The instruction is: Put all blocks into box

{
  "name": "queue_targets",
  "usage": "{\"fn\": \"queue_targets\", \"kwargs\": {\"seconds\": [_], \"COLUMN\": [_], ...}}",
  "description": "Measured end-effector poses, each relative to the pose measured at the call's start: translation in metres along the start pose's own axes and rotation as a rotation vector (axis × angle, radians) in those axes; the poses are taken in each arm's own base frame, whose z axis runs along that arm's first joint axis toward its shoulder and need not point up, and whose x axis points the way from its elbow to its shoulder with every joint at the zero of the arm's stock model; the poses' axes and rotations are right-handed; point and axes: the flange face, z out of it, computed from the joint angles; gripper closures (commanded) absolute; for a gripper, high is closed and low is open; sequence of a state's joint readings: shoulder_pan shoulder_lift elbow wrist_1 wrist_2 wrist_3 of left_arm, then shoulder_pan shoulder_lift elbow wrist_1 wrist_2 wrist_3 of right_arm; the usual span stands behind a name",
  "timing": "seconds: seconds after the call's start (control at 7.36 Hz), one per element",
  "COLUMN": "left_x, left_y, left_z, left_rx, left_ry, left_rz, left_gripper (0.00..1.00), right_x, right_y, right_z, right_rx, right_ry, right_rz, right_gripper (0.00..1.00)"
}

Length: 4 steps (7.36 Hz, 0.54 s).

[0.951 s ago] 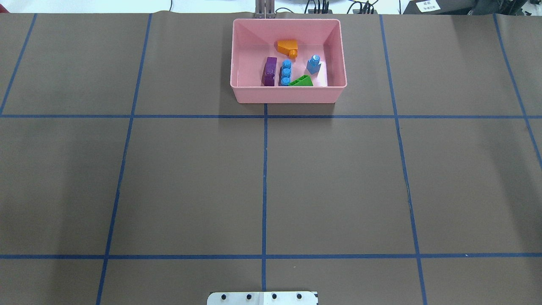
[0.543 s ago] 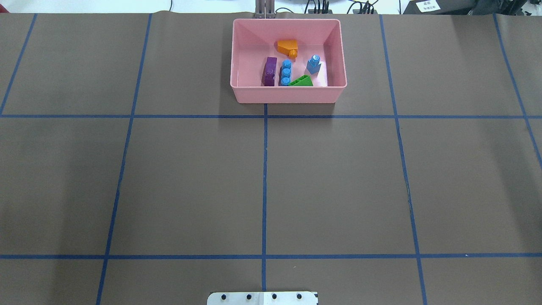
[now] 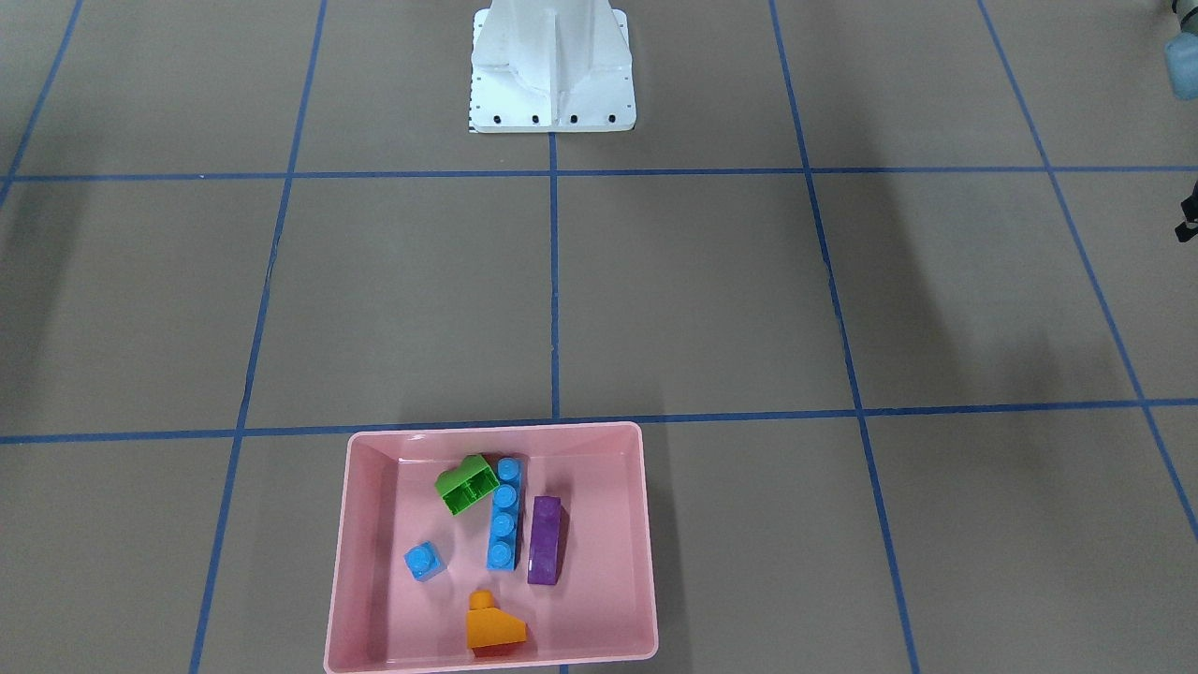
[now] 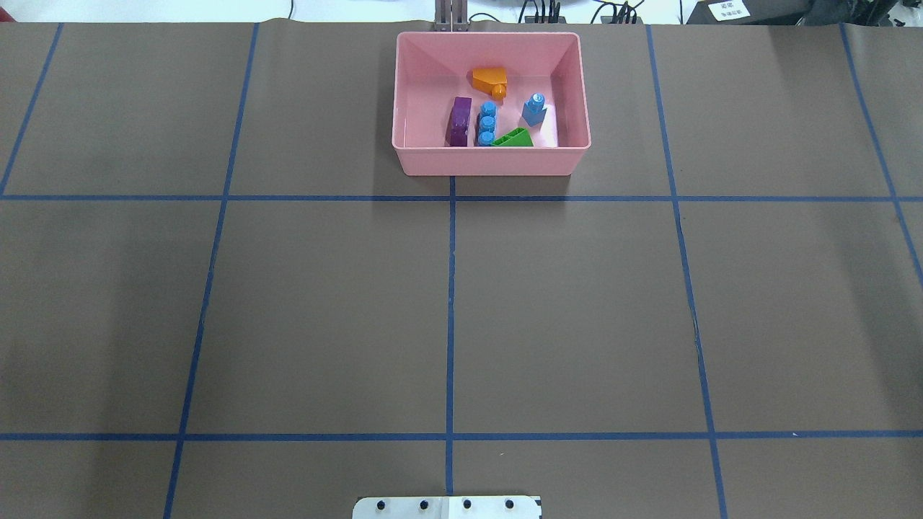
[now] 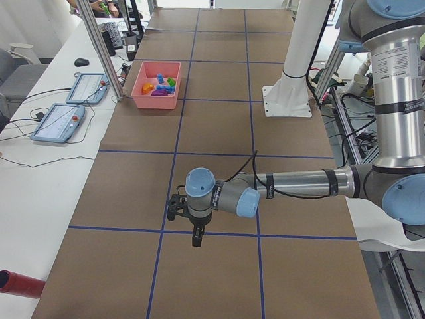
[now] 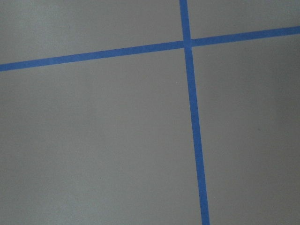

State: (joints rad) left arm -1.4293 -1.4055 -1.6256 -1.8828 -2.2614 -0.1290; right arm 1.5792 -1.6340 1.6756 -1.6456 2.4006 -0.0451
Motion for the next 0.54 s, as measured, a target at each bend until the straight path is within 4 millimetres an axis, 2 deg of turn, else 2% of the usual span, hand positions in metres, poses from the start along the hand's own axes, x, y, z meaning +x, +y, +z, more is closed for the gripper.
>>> {"fn": "queue_targets", "kwargs": {"seconds": [0.27,0.54], "left_x": [0.004,0.015], "left_y": [-0.017,-0.022], "left_z": [-0.002,-0.024], "left_rx": [0.001,-0.005], "left_ry": [0.002,0.01], "left_rz": [0.001,-0.013], "left_gripper": [0.0,0.0], "right_x": [0.001,-0.003], "right_y": [-0.001,-0.005], "right_z": [0.002,0.0], "right_rx": [-0.003,0.001], "right_ry": [-0.01,-0.029], "right_rz": [0.004,0.0], "right_gripper": [0.0,0.0]}}
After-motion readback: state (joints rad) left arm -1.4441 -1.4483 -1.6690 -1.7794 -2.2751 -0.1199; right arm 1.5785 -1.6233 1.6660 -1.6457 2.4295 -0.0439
